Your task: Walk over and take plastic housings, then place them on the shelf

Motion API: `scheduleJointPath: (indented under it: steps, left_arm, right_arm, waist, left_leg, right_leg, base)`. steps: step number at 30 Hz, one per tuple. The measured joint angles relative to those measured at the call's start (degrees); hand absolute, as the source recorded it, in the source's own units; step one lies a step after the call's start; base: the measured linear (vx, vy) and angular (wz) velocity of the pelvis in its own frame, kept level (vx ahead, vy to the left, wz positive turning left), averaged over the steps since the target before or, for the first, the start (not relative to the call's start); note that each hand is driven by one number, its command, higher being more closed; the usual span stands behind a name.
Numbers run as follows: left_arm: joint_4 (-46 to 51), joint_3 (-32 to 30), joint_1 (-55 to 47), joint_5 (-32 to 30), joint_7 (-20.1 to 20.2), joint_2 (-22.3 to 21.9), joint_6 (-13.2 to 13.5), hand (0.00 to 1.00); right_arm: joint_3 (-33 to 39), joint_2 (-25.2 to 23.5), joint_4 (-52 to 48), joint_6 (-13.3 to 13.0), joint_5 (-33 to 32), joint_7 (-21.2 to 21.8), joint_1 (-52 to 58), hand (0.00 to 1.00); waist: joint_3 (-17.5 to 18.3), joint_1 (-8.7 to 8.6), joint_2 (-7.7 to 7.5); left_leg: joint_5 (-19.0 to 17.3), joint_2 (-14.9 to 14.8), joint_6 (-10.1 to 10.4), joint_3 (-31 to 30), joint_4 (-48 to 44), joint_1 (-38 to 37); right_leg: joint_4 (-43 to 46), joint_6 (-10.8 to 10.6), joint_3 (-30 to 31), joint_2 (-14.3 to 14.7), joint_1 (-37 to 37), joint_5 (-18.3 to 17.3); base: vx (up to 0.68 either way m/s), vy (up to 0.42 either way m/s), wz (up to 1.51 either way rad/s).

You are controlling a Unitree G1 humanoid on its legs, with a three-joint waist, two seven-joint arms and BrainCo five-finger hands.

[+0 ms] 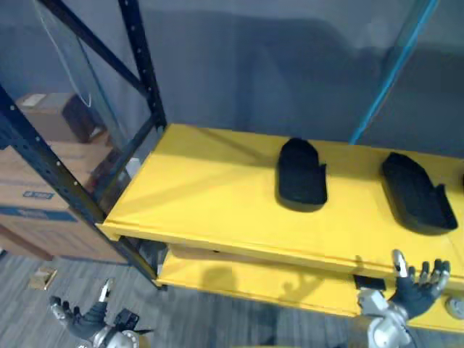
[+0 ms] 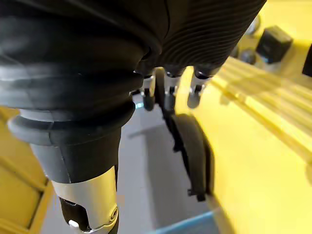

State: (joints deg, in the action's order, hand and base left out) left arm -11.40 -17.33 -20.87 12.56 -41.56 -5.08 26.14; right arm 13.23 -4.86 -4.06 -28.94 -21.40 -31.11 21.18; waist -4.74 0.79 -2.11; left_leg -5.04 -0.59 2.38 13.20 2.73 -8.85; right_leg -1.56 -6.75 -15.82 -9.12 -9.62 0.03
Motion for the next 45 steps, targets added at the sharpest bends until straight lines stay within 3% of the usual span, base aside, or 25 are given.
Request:
scheduleJointPath:
  steps: [5, 9, 16, 18, 19, 24, 27, 30, 34, 39, 45]
  left_arm:
    - [1.01, 0.04, 0.00, 0.02, 0.00, 0.09, -0.07, 0.00]
    - [2.75, -0.61, 0.38, 0.10, 1.71, 0.11, -2.09, 0.00]
    - [-7.78, -2.84, 4.15, 2.67, 6.58, 0.93, -7.18, 0.00]
    - [-8.40, -3.48, 4.49, 2.69, 7.61, 1.33, -7.56, 0.00]
    - [-8.46, -4.33, 6.98, 4.52, 9.53, 1.73, -8.07, 0.00]
    - [-11.15, -4.44, 7.39, 7.70, 10.48, 4.05, -10.01, 0.00]
    - [-20.06, -5.71, 7.89, 11.48, 10.99, 5.10, -12.34, 0.00]
    - [-30.09, -7.97, 7.18, 14.50, 14.21, 4.49, -16.61, 0.00]
    - [-35.75, -9.03, 5.44, 16.71, 18.55, 4.46, -18.77, 0.00]
    - [-36.91, -8.56, 5.28, 15.69, 24.39, 4.57, -19.86, 0.00]
    - [-36.98, -1.43, 8.02, 6.93, 31.14, 4.89, -22.94, 0.00]
  right_arm:
    - [-0.01, 0.02, -0.01, 0.02, -0.01, 0.05, -0.02, 0.00]
    - [0.15, 0.33, -0.46, 0.85, -0.08, 4.31, -1.47, 0.00]
    - [0.56, 3.26, 0.48, 8.00, -0.33, 12.13, -10.47, 0.00]
    - [0.95, 5.16, 3.23, 9.77, -0.32, 14.67, -13.19, 0.00]
    - [1.45, 6.73, 8.09, 10.78, -0.26, 16.18, -15.45, 0.00]
    - [1.44, 8.10, 11.29, 10.78, -0.13, 16.02, -16.51, 0.00]
    - [1.97, 8.94, 11.60, 11.41, 2.27, 11.80, -17.21, 0.00]
    - [7.06, 9.35, 11.53, 11.76, 4.30, 6.45, -17.45, 0.00]
    - [12.36, 11.50, 11.13, 12.41, 4.68, 3.25, -17.48, 0.00]
    - [15.15, 12.06, 11.14, 14.14, 6.54, 1.15, -17.43, 0.00]
    - [21.01, 11.97, 7.36, 14.08, 6.52, -0.16, -13.62, 0.00]
  waist:
    - [0.27, -0.14, -0.14]
    - [2.09, -0.28, -0.37]
    - [3.19, -0.87, -1.23]
    - [3.04, -0.99, -1.49]
    - [2.35, -1.14, -1.31]
    - [1.84, -1.33, -0.62]
    - [1.27, -1.56, -0.69]
    - [0.79, -1.70, -1.52]
    - [0.48, -2.00, -1.92]
    - [0.30, -3.31, -1.66]
    - [-0.53, -5.40, -0.20]
  left_leg:
    - [-0.47, -0.15, -0.13, 0.70, -0.31, -0.03]
    - [-0.77, -0.34, 0.16, 2.52, -0.32, -0.07]
    - [-1.11, -0.82, 0.46, 3.02, -1.37, 1.13]
    - [-1.10, -0.65, 0.44, 2.38, -1.57, 1.54]
    - [-1.26, -0.07, 0.17, -0.70, -3.22, 3.14]
    - [-1.25, 0.19, 0.15, -0.84, -3.21, 3.13]
    - [-1.21, 0.30, 0.09, -0.61, -3.12, 2.97]
    - [-1.21, 0.29, 0.09, -0.31, -3.01, 2.90]
    - [-1.21, 0.28, 0.09, -0.14, -2.99, 2.83]
    - [-1.23, 0.19, 0.12, 0.61, -2.98, 2.43]
    - [-2.30, -0.27, 0.08, 6.85, -2.94, 0.83]
  right_leg:
    - [-0.02, 0.32, 0.21, 0.10, 0.12, -0.22]
    - [-0.39, 0.05, 0.50, 0.27, 0.85, -0.81]
    - [-0.58, 0.07, 2.03, 0.85, 2.55, -0.78]
    - [-0.63, 0.07, 1.78, 0.77, 2.58, -0.79]
    - [-0.60, 0.09, 0.06, 0.41, 2.29, -0.77]
    - [-0.55, 0.10, 0.02, 0.21, 2.33, -0.76]
    - [-0.60, 0.10, 0.08, 0.15, 2.38, -0.76]
    - [-0.88, 0.05, 0.22, 0.21, 2.45, -0.73]
    - [-1.02, 0.00, 0.40, 0.24, 2.45, -0.67]
    - [-1.01, -0.01, 1.53, 0.29, 2.50, -0.50]
    - [-0.90, -0.01, 8.04, 0.83, 4.65, 0.65]
  base:
    - [-0.01, -0.009, -0.07]
    - [0.02, -0.040, -0.23]
    - [0.01, -0.014, -0.08]
    - [0.01, 0.009, 0.29]
    - [0.02, 0.017, 0.50]
    - [0.00, 0.003, 0.09]
    - [-0.02, 0.006, -0.05]
    - [-0.01, -0.003, -0.04]
    - [0.00, 0.000, 0.00]
    - [0.00, 0.002, -0.08]
    - [-0.02, 0.023, -0.50]
